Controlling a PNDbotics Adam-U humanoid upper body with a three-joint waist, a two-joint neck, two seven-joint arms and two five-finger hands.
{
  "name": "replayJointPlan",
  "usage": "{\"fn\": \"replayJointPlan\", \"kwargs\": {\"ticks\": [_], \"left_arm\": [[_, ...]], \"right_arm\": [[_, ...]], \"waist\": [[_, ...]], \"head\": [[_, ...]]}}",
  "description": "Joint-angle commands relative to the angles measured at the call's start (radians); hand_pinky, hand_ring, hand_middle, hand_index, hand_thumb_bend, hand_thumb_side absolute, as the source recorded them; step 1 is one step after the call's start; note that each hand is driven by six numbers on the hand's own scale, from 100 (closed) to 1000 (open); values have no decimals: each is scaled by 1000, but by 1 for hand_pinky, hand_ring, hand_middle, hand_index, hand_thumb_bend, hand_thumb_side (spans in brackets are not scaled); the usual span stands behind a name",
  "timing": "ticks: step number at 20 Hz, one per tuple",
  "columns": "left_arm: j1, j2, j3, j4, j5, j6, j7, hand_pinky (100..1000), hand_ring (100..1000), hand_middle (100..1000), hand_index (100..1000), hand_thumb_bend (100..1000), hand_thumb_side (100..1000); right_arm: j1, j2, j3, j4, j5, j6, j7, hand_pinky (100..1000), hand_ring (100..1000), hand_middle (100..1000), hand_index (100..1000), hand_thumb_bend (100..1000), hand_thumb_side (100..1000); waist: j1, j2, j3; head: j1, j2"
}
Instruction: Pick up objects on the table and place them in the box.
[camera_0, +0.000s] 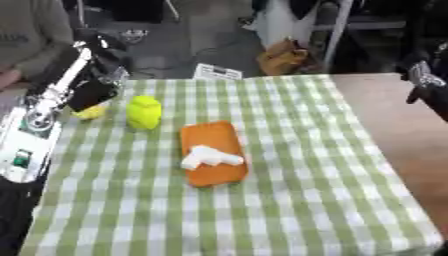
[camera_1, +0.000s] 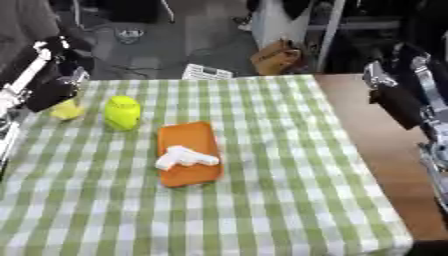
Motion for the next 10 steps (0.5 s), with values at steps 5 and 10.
{"fn": "replayJointPlan", "kwargs": {"ticks": [5, 10], "left_arm": [[-102, 67, -25, 80, -101, -38, -68, 617, 745, 819, 845, 468, 623], [-204, 95, -69, 220, -184, -98, -138, 627, 762, 837, 863, 586, 603]], "right_arm": [[-9, -31, -16, 0, -5, 0, -4, 356, 571, 602, 833, 132, 621], [-4, -32, -16, 5, -4, 0, -2, 356, 570, 601, 833, 131, 620]], "waist": [[-13, 7, -2], [-14, 0, -4]], "head": [[-16, 5], [-32, 5]]}}
